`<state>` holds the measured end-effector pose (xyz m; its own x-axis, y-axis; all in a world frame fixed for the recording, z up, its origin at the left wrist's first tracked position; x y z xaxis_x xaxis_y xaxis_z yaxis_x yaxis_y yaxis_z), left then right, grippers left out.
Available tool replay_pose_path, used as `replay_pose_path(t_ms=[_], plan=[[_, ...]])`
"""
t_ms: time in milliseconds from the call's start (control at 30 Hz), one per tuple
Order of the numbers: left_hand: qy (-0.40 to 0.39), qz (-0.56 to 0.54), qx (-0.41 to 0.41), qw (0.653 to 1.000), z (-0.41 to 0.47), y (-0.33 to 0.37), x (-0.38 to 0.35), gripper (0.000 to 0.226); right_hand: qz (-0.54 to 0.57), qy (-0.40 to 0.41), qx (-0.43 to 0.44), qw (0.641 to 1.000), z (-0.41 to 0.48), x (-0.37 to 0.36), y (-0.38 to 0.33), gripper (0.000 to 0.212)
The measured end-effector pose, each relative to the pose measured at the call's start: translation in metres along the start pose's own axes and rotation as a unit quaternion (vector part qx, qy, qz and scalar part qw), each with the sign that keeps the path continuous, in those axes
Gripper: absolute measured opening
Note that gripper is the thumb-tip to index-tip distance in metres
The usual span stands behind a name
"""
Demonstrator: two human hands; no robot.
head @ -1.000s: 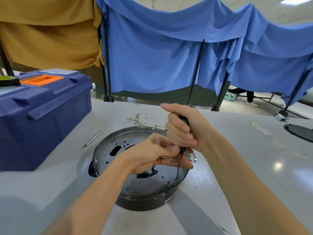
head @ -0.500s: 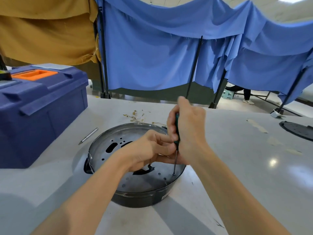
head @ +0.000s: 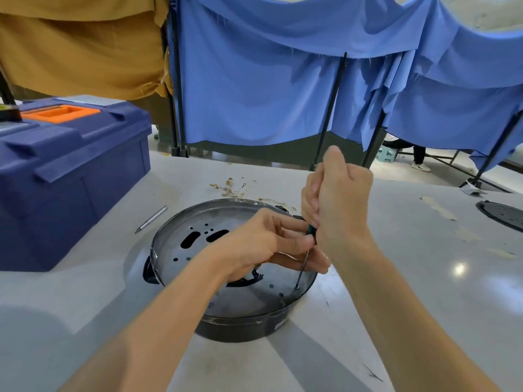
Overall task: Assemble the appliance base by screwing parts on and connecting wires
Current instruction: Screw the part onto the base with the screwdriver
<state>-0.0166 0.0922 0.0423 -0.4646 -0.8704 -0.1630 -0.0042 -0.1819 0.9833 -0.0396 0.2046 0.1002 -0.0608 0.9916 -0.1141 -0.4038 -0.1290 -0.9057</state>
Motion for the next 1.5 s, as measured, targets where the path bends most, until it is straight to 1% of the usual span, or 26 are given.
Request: replay_pose_path(t_ms=[67, 133, 167, 233, 300, 367, 400, 433, 500, 567, 633, 700, 767, 800, 833, 867, 933, 967, 1033, 1067, 1133, 1200, 1300, 1400, 1467, 1500], plan=[[-0.006, 0.017, 0.001, 1.0, 0.0, 0.001, -0.002, 0.017, -0.071, 0.087, 0.066, 0.991, -0.013, -0.007, 0.004, 0.074], [-0.012, 0.012, 0.002, 1.0, -0.003, 0.002, 0.0, 0.014, -0.075, 0.074, 0.084, 0.991, -0.02, -0.011, 0.008, 0.073], [-0.011, 0.001, 0.004, 1.0, -0.006, 0.001, 0.002, 0.014, -0.05, 0.028, 0.06, 0.997, -0.019, -0.011, 0.008, 0.071], [-0.008, -0.022, 0.009, 1.0, -0.009, 0.001, 0.006, 0.017, 0.015, -0.134, -0.053, 0.989, -0.006, -0.008, 0.0, 0.068], [-0.007, -0.02, 0.015, 1.0, -0.009, 0.002, 0.005, 0.018, 0.04, -0.3, -0.155, 0.941, 0.011, -0.001, -0.011, 0.069], [-0.014, -0.012, 0.015, 1.0, -0.009, 0.003, 0.003, 0.02, 0.054, -0.386, -0.169, 0.905, 0.02, 0.004, -0.016, 0.068], [-0.019, -0.013, 0.015, 1.0, -0.009, 0.003, 0.002, 0.021, 0.075, -0.399, -0.164, 0.899, 0.021, 0.004, -0.015, 0.068], [-0.021, -0.019, 0.017, 0.999, -0.009, 0.003, 0.002, 0.022, 0.091, -0.389, -0.157, 0.903, 0.021, 0.003, -0.012, 0.069], [-0.014, -0.034, 0.018, 0.999, -0.011, 0.003, 0.004, 0.026, 0.091, -0.318, -0.134, 0.934, 0.016, -0.002, -0.007, 0.068], [-0.003, -0.042, 0.01, 0.999, -0.012, 0.003, 0.005, 0.03, 0.065, -0.201, -0.09, 0.973, 0.011, -0.005, -0.004, 0.067], [0.005, -0.035, -0.003, 0.999, -0.01, 0.003, 0.002, 0.027, 0.022, -0.064, -0.022, 0.997, 0.005, -0.007, -0.001, 0.071], [0.018, -0.01, -0.009, 1.0, -0.008, 0.003, -0.003, 0.021, -0.048, 0.047, 0.044, 0.997, -0.004, -0.01, 0.002, 0.077], [0.027, 0.006, -0.009, 1.0, -0.007, 0.003, -0.004, 0.017, -0.071, 0.077, 0.075, 0.992, -0.012, -0.012, 0.005, 0.077], [0.026, 0.006, -0.008, 1.0, -0.008, 0.002, -0.004, 0.016, -0.055, 0.054, 0.067, 0.995, -0.012, -0.01, 0.006, 0.075], [0.02, 0.002, -0.008, 1.0, -0.009, 0.003, -0.003, 0.016, -0.028, 0.003, 0.038, 0.999, -0.008, -0.007, 0.005, 0.072], [0.014, -0.003, -0.006, 1.0, -0.01, 0.003, -0.002, 0.017, 0.004, -0.076, -0.012, 0.997, -0.002, -0.004, 0.002, 0.07], [0.01, -0.012, -0.004, 1.0, -0.012, 0.003, -0.002, 0.018, 0.038, -0.251, -0.119, 0.96, 0.011, 0.004, -0.006, 0.067], [0.01, -0.013, -0.004, 1.0, -0.012, 0.003, -0.003, 0.019, 0.041, -0.315, -0.147, 0.937, 0.016, 0.008, -0.008, 0.067], [0.007, -0.007, -0.004, 1.0, -0.011, 0.002, -0.004, 0.02, 0.077, -0.39, -0.161, 0.904, 0.019, 0.01, -0.007, 0.065], [0.004, -0.005, -0.003, 1.0, -0.011, 0.002, -0.004, 0.021, 0.105, -0.399, -0.159, 0.897, 0.018, 0.009, -0.004, 0.065], [0.005, -0.005, 0.002, 1.0, -0.011, 0.001, -0.002, 0.027, 0.127, -0.365, -0.138, 0.912, 0.016, 0.006, 0.001, 0.067], [0.017, -0.005, 0.01, 1.0, -0.011, 0.001, 0.0, 0.027, 0.115, -0.286, -0.11, 0.945, 0.012, 0.007, 0.003, 0.066], [0.036, -0.007, 0.002, 0.999, -0.007, -0.001, -0.004, 0.024, 0.099, -0.114, -0.065, 0.986, 0.006, 0.01, 0.002, 0.062], [0.06, 0.008, -0.01, 0.998, -0.002, -0.003, -0.008, 0.021, 0.017, 0.066, 0.018, 0.998, -0.005, 0.008, 0.006, 0.062], [0.065, 0.021, -0.02, 0.998, -0.002, -0.004, -0.009, 0.023, -0.027, 0.095, 0.059, 0.993, -0.014, 0.002, 0.009, 0.067], [0.065, 0.017, -0.023, 0.998, -0.004, -0.004, -0.007, 0.024, -0.022, 0.073, 0.059, 0.995, -0.016, 0.001, 0.009, 0.068]])
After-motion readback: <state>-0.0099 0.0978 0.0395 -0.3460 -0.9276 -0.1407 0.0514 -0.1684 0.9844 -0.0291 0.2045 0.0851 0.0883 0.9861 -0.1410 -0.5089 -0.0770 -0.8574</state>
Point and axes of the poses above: each hand's wrist, its own z-axis towards the middle knuckle, its own x-axis out of the back of the hand, y = z × x, the point moved 1 cm from there along z, towards the middle knuckle, and after that the axes turned 4 degrees about -z, right-handed, at the moved point
